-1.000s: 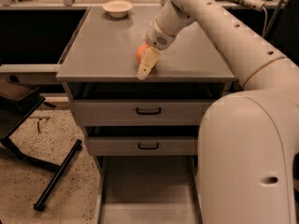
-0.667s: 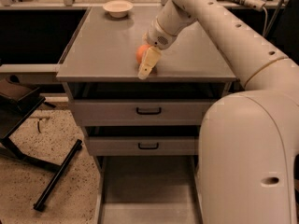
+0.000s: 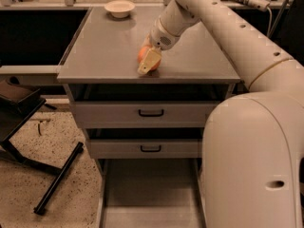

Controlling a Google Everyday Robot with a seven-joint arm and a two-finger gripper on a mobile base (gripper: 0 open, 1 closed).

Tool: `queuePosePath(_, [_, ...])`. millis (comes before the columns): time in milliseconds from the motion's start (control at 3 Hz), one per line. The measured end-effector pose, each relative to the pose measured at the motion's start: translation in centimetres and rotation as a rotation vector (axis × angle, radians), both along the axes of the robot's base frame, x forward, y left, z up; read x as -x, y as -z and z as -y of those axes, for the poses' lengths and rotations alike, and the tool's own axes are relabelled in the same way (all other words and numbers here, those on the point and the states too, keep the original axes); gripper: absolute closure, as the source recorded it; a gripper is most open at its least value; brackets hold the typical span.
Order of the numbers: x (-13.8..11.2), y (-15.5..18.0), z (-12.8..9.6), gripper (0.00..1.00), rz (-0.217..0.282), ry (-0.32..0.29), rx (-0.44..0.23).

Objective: Place orange into bottom drawer

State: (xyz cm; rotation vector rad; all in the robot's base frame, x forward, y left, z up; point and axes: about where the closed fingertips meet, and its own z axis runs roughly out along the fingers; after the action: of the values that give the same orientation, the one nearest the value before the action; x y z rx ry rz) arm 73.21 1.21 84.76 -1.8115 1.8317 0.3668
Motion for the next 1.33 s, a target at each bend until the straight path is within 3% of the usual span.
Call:
queuePosePath(333, [0.5,0.1,0.0,0.65,-0.011,-0.003,-0.004])
queuePosePath(667, [3.7,-1.5,1.9,0.88,-0.031,0.017,-0.051])
queuePosePath(1000, [11.1,-6.7,3.7,1.0,-0.052,0.068,-0.187])
queuePosePath(1333, [17.7,-9.7,1.8,1.0,-0.066,0.069,-0.369])
